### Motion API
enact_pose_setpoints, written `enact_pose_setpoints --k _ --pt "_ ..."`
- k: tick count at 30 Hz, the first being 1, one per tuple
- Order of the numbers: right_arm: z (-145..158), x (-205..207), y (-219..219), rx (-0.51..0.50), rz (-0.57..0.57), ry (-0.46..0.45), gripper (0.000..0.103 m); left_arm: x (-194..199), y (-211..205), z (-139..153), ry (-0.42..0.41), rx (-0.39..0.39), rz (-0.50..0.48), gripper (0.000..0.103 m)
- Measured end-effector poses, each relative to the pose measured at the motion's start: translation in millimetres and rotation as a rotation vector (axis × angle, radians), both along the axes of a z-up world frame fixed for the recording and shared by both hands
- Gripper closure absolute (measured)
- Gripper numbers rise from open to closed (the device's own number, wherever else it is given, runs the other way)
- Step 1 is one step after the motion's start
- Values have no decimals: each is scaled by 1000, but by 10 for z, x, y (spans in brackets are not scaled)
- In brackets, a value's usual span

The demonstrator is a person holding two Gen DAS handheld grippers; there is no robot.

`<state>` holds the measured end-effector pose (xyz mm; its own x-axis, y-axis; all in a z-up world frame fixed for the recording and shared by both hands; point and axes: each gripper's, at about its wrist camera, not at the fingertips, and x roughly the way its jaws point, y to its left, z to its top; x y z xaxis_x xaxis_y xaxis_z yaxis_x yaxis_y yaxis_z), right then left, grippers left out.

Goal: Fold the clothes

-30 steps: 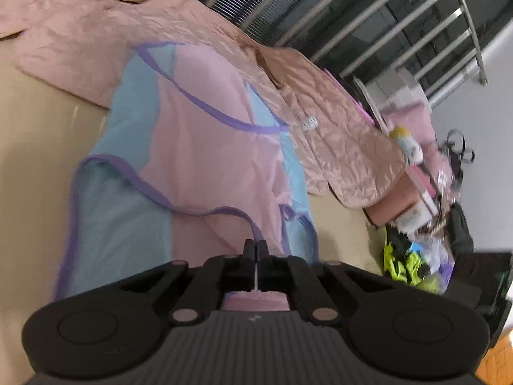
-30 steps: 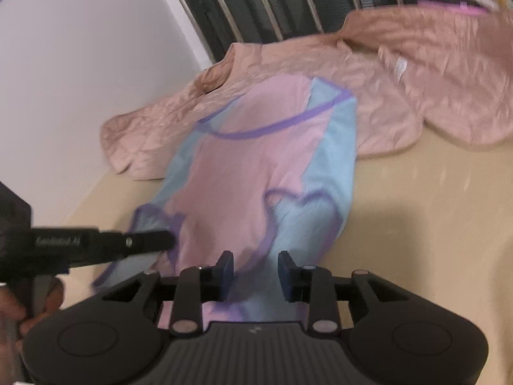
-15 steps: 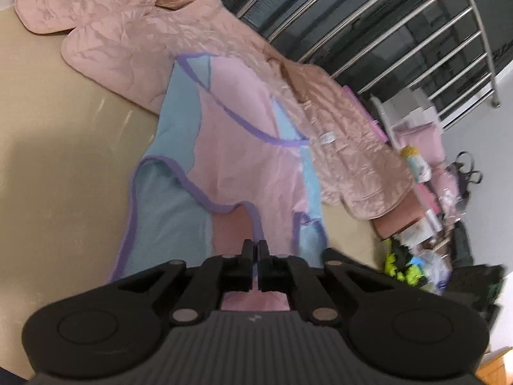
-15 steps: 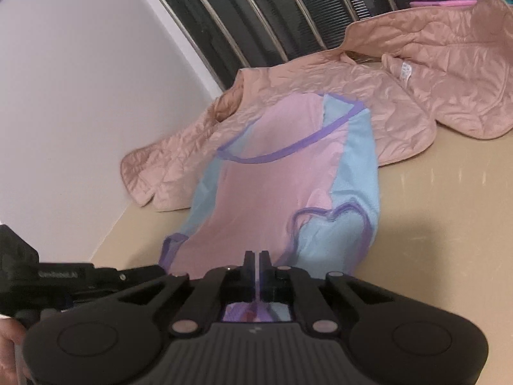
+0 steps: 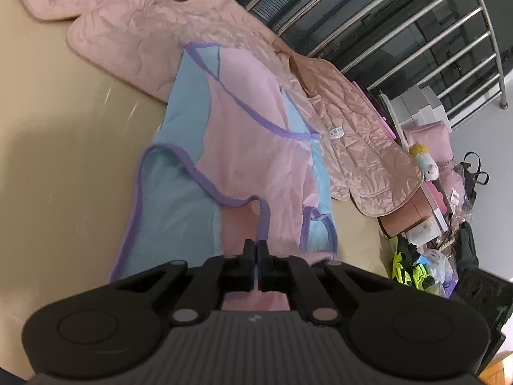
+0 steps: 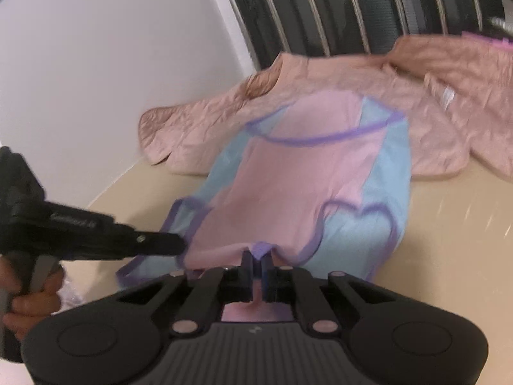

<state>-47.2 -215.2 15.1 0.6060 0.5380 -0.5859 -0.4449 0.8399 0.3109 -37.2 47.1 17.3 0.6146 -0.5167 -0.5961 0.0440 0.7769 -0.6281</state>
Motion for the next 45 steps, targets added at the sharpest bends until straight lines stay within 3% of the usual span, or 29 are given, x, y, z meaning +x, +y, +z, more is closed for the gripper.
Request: enact_pose_setpoints --k 3,5,11,12,13,14,15,19,22,23,24,25,27,30,33,38,41,43,45 --pt "121 -80 -25 3 10 -91 99 -75 -16 148 -83 13 -21 102" --pt "124 -146 -36 -30 32 -96 99 -113 -46 185 -112 45 -35 102" --pt "-94 -308 -92 -88 19 -11 97 -240 -117 -85 -14 145 -54 99" --pt "-103 -348 -103 -86 8 -5 92 -276 -115 -78 -22 150 -46 89" --pt "-97 -370 -130 -71 3 -7 88 -310 -109 -59 -37 146 -40 68" --pt "-89 -390 -158 -56 -2 -9 85 -339 -110 -29 -63 140 -43 59" --pt "-82 -410 -186 -40 -7 -11 80 -357 -124 0 -93 137 -51 54" --pt "-91 -332 -228 -8 -27 -1 79 -273 -305 51 -182 177 -137 50" --pt "-140 -230 -207 8 -17 27 79 -106 -458 25 -183 213 -199 52" --pt "-158 -193 -191 13 -15 40 80 -52 -506 14 -183 216 -225 59" --pt "-161 -169 -179 18 -16 38 88 -9 -535 -3 -182 210 -244 96" --pt "-151 -147 -163 21 -23 28 98 19 -511 -13 -176 196 -227 101" --pt "-86 -115 -119 21 -40 -26 98 66 -460 -25 -169 168 -192 101" --pt "31 -88 -56 37 -37 -118 99 8 -337 61 -245 131 -123 101" --pt "26 -27 40 12 -21 -149 99 -25 -275 100 -304 127 -71 101" --pt "-40 78 99 -27 -73 -179 99 102 -277 -21 -259 133 -39 100" --pt "-31 107 76 -53 -121 -159 89 93 -260 -62 -202 136 -7 88" --pt "7 48 23 -99 -118 -129 71 -29 -183 -32 -207 157 -11 64" --pt "48 -126 -98 -103 -109 -142 67 -186 -94 0 -220 196 -20 56"
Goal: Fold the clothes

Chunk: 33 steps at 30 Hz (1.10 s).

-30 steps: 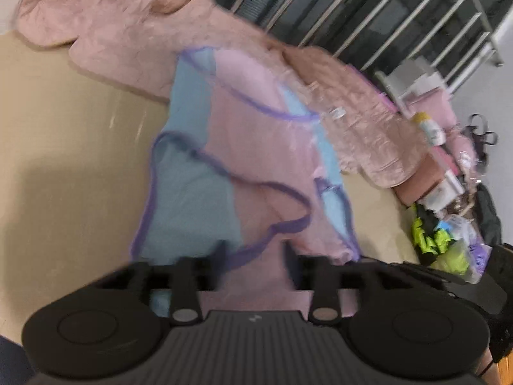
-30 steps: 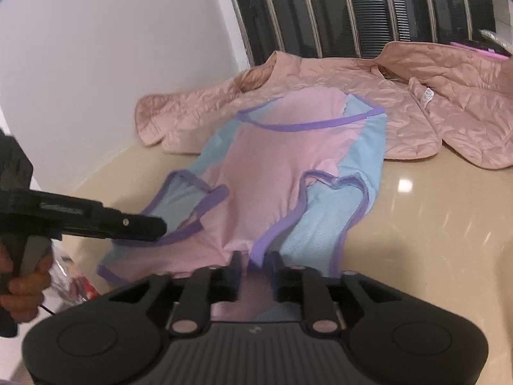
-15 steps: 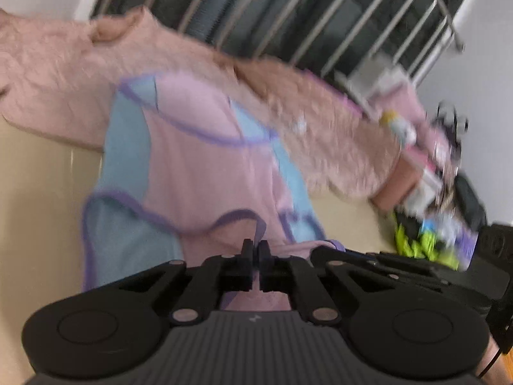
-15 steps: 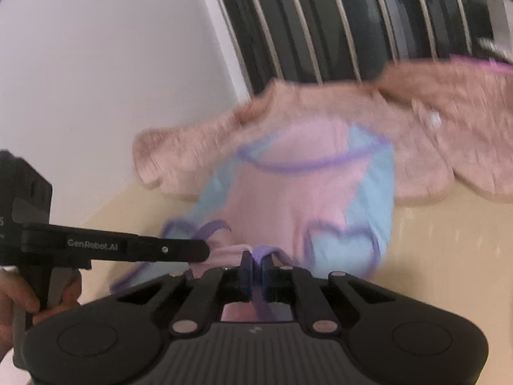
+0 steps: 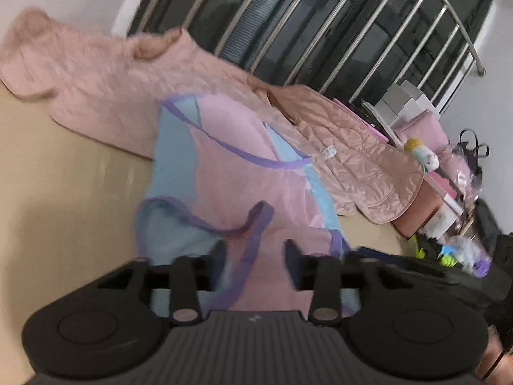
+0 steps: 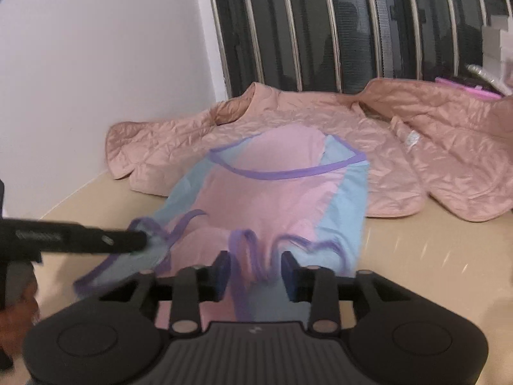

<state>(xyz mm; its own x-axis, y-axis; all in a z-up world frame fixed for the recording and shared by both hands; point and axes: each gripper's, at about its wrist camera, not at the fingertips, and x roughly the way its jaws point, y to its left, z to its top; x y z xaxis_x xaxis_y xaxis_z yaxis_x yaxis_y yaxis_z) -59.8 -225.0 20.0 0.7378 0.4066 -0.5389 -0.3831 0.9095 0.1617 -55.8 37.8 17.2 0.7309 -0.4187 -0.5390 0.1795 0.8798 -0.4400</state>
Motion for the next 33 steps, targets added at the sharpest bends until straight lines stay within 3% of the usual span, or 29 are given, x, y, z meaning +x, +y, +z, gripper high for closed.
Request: enact_pose_setpoints --k 3,6,8,9,10,12,14,15,17,18,20,21,22,26,27,29,30,33 --pt "-45 -164 -219 57 25 71 66 -220 128 37 -15 61 -7 51" --pt "-169 -132 -255 74 30 141 67 -170 120 -37 29 100 -1 53" --pt "-212 -107 -191 61 39 145 68 -127 80 -68 31 101 -39 61" --pt "-226 -108 -166 58 47 147 72 -114 47 -84 31 114 -54 75" --pt "-235 -105 -140 52 58 149 78 -110 15 -91 31 135 -58 81" --pt "-246 -113 -97 38 75 145 79 -121 -33 -96 26 151 -88 87" --pt "-245 -122 -76 26 78 137 87 -128 -73 -100 31 152 -119 97" --pt "-241 -117 -72 24 74 137 101 -139 -93 -99 30 156 -121 102" --pt "-222 -113 -75 26 66 124 101 -146 -113 -83 22 161 -109 102" --pt "-206 -114 -83 30 61 109 101 -137 -107 -70 16 150 -105 102" --pt "-161 -81 -78 46 57 88 95 -76 -104 -33 6 117 -80 91" --pt "-144 -49 -57 51 55 87 87 -35 -106 -15 3 105 -65 69" --pt "-139 -10 -26 47 66 84 82 19 -126 2 0 104 -69 52" --pt "-150 148 106 32 99 81 79 244 -306 41 -15 157 -124 51" --pt "-170 184 134 36 110 85 79 304 -338 10 -3 166 -127 55" --pt "-213 234 187 33 131 100 88 387 -340 -58 34 140 -123 96" --pt "-205 231 198 31 131 93 98 423 -327 -91 55 118 -115 101" --pt "-151 206 198 40 125 64 98 417 -232 -82 52 27 -100 101"
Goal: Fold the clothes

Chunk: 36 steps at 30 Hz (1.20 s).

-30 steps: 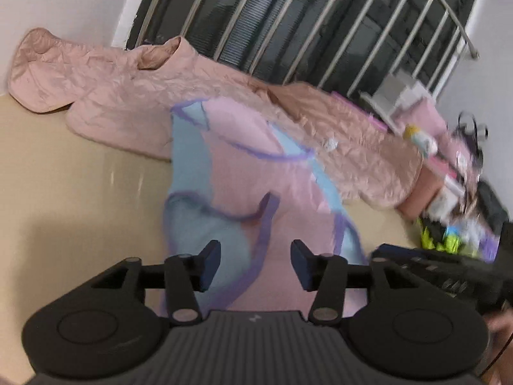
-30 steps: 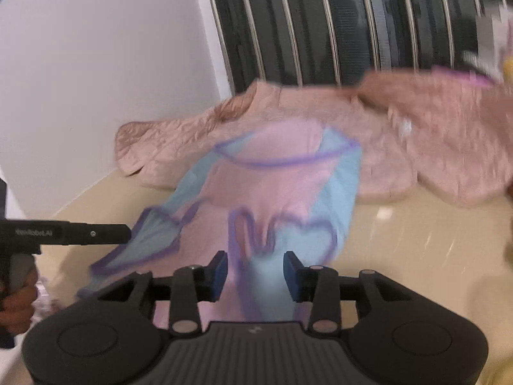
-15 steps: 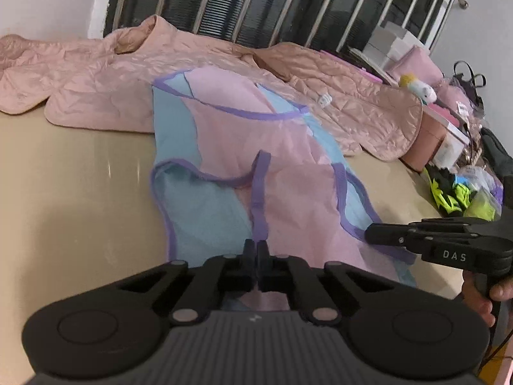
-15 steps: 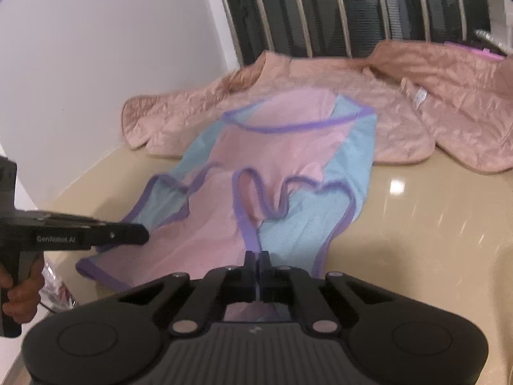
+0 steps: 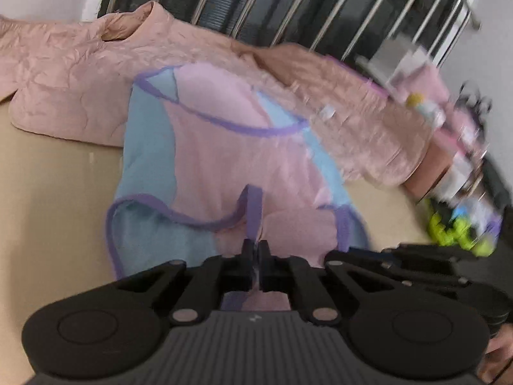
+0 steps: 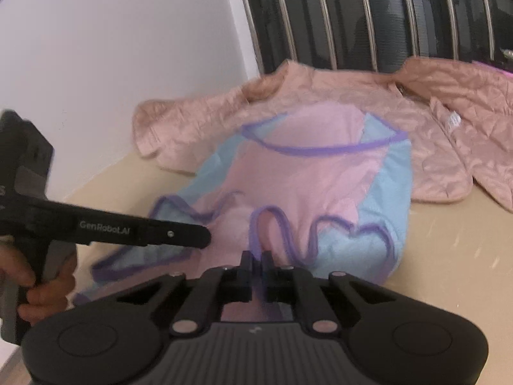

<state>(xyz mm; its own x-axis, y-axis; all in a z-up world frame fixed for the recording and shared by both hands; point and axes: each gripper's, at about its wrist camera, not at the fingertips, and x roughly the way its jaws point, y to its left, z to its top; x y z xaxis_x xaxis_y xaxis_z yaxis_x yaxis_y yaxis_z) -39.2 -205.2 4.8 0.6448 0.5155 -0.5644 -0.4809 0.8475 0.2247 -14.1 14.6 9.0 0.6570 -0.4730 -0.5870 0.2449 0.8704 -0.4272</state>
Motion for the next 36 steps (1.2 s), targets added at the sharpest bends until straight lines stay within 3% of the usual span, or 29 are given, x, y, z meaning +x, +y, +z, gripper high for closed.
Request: enact_pose_setpoints --k 5,9,12,14,16,19,23,32,33,34,36 --pt "156 85 -97 48 -37 -46 98 26 82 216 -56 -68 28 101" --pt "109 268 -68 21 -48 -21 97 165 19 197 -50 -33 20 100" --pt "10 298 -11 -54 -60 22 91 190 -38 43 20 87 68 79" --pt "15 173 -17 -104 -74 -6 86 23 28 48 11 95 71 73" --pt "93 -102 -152 -108 -98 -54 70 -266 170 108 -18 92 109 62" --pt "178 -510 -332 -83 -94 -91 70 -759 370 175 -62 89 201 62" --pt "121 -897 -357 -106 -42 -93 70 -1213 418 202 -137 126 225 61" --pt "-89 -907 -265 -135 -60 -28 75 -1310 104 50 -188 270 166 62" --pt "-105 -921 -254 -138 -63 -31 76 -1311 75 25 -181 293 165 71" --pt "-111 -928 -246 -142 -76 -38 81 -1310 51 -1 -173 313 167 86" --pt "-123 -941 -229 -149 -104 -52 95 -1322 24 -40 -163 327 163 96"
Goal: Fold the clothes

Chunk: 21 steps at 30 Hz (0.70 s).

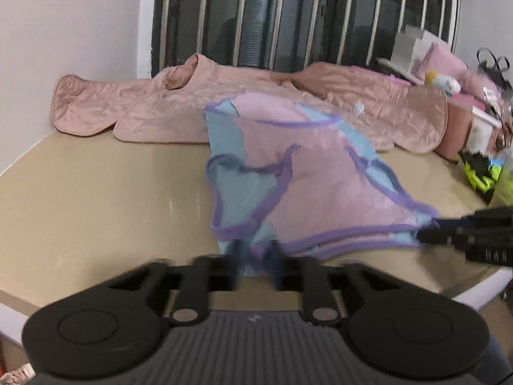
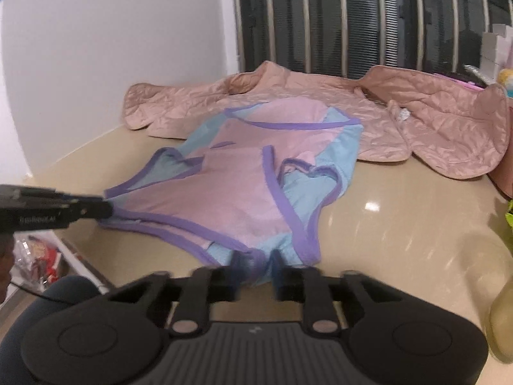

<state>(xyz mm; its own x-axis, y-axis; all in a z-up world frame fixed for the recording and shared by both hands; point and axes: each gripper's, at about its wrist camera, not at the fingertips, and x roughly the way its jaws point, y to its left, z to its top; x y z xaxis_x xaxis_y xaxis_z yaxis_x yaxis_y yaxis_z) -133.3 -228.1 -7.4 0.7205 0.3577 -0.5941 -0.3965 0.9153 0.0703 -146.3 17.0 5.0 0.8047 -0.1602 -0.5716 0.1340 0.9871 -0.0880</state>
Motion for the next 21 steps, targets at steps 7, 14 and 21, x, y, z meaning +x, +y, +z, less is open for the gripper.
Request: enact_pose_setpoints --k 7,14,21 --pt "42 -142 -91 -37 -23 -25 101 -181 -2 -22 -11 -18 -30 100" --pt "83 -350 -35 -99 -7 -10 96 -322 140 79 -22 -140 -63 72" --pt "356 -299 -190 53 7 -77 68 59 385 269 -34 -148 37 54"
